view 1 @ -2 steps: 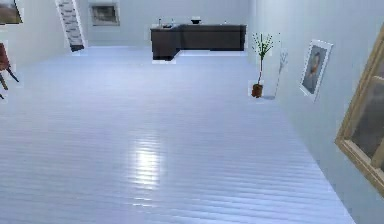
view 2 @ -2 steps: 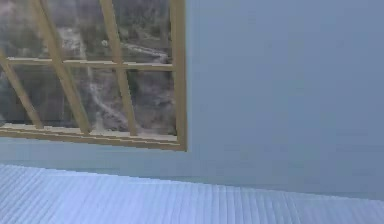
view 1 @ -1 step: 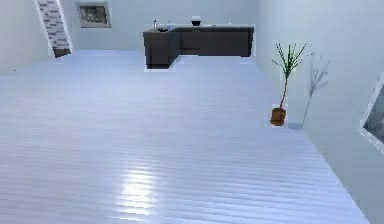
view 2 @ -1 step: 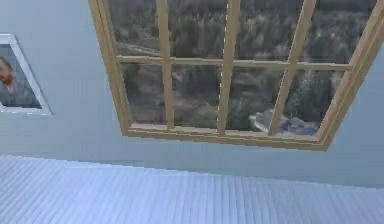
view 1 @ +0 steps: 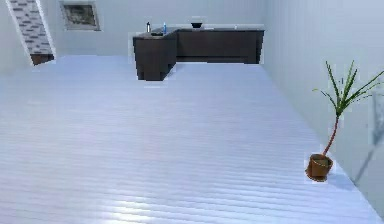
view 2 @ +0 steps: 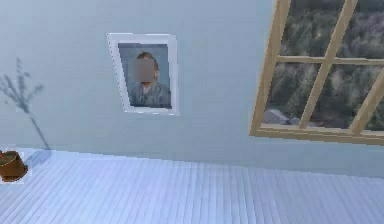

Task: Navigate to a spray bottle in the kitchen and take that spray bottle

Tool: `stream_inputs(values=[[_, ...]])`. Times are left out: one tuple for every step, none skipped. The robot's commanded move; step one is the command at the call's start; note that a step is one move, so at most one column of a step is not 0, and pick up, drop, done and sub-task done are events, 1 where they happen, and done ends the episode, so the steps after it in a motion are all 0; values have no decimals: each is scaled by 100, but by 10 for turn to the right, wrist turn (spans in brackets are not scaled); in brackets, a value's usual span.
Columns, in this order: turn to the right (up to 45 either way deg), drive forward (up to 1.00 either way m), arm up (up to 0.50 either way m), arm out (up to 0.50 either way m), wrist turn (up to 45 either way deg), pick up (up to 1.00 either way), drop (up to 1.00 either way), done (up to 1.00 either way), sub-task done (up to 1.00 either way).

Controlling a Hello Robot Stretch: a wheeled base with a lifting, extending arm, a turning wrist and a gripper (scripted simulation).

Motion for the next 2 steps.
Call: stream_inputs(values=[[-30,0,0,0,0,0,0,0,0],[0,100,0,0,0,0,0,0,0]])
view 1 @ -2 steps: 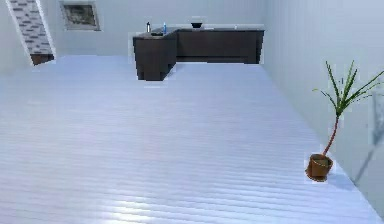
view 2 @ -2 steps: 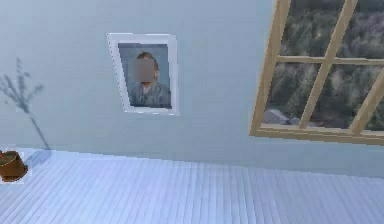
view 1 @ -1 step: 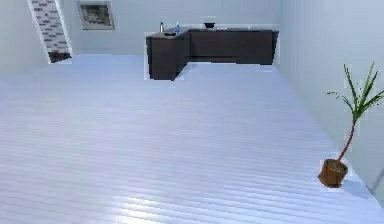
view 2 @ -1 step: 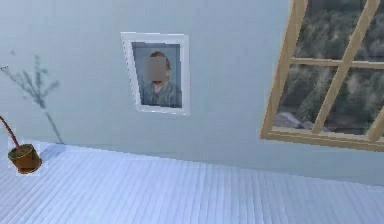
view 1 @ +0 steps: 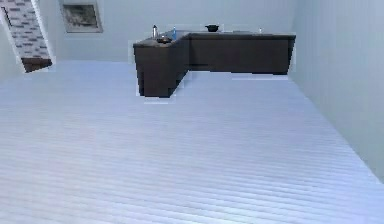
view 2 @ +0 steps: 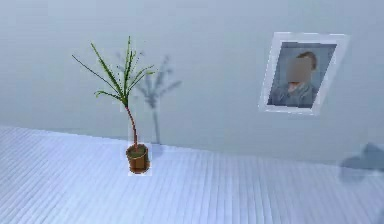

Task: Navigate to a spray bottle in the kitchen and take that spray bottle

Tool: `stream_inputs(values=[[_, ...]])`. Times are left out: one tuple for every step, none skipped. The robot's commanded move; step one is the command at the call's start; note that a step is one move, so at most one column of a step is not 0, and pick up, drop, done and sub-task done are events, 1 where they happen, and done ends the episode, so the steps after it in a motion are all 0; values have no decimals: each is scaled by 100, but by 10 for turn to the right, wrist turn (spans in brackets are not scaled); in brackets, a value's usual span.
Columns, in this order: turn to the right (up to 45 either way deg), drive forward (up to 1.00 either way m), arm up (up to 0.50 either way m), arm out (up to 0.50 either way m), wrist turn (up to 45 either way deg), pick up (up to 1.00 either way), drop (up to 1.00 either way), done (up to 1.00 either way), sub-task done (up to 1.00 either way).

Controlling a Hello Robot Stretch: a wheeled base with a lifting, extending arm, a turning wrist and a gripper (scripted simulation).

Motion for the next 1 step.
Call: stream_inputs(values=[[0,100,0,0,0,0,0,0,0]])
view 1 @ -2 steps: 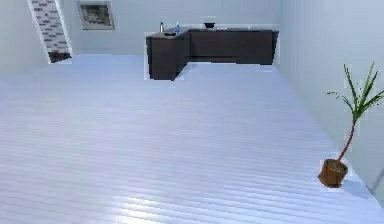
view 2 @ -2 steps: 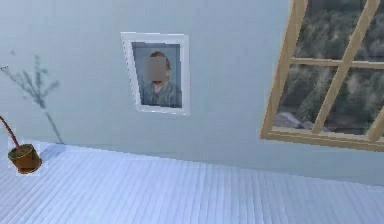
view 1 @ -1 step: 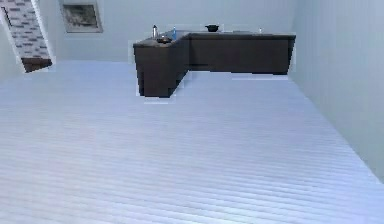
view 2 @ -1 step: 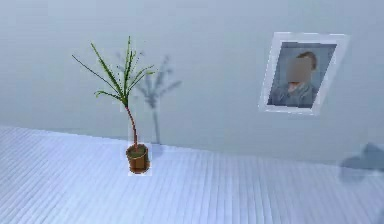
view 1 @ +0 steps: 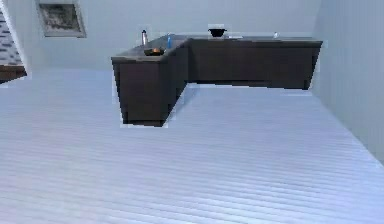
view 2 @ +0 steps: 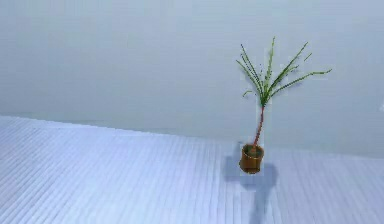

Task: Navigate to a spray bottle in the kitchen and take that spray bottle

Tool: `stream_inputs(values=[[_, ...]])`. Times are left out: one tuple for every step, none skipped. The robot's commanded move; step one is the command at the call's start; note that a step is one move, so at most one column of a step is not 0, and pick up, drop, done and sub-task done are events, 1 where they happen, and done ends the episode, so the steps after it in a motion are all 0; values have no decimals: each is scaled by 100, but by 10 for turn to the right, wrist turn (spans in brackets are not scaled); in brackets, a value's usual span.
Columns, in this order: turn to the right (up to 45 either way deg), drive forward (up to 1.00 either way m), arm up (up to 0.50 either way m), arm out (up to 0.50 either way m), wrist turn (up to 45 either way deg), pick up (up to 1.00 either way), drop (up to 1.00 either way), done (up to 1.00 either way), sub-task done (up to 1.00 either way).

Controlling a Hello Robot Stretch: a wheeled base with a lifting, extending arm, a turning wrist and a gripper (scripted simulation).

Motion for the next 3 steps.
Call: stream_inputs(values=[[0,100,0,0,0,0,0,0,0],[0,100,0,0,0,0,0,0,0],[0,30,0,0,0,0,0,0,0]])
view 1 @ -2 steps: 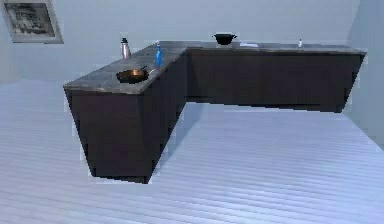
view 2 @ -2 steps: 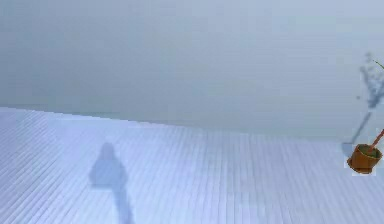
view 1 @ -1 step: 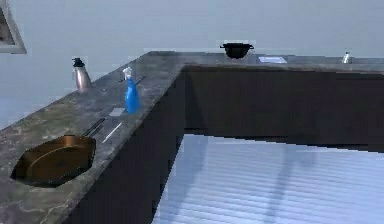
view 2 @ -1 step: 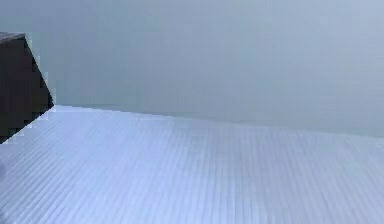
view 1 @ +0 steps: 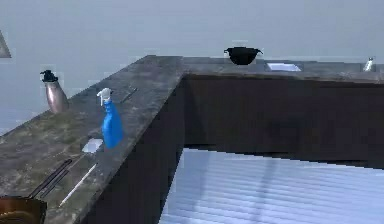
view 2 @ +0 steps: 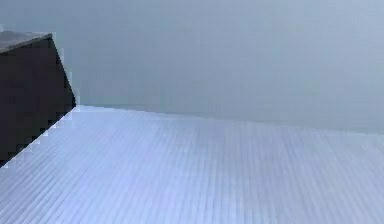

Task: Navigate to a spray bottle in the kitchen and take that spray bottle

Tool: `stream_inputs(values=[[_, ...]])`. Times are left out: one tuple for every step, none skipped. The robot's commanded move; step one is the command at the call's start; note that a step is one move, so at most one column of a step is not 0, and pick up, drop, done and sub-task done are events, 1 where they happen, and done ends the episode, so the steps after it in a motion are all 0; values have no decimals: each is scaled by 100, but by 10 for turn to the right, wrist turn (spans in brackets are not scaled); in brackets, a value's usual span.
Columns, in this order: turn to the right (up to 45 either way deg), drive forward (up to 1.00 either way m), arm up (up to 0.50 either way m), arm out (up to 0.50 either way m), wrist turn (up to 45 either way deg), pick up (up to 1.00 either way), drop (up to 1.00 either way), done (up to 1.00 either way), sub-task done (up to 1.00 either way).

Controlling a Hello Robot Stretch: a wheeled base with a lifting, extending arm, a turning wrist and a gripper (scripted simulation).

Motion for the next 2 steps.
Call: stream_inputs(values=[[-450,0,0,0,0,0,0,0,0],[-450,0,0,0,0,0,0,0,0]])
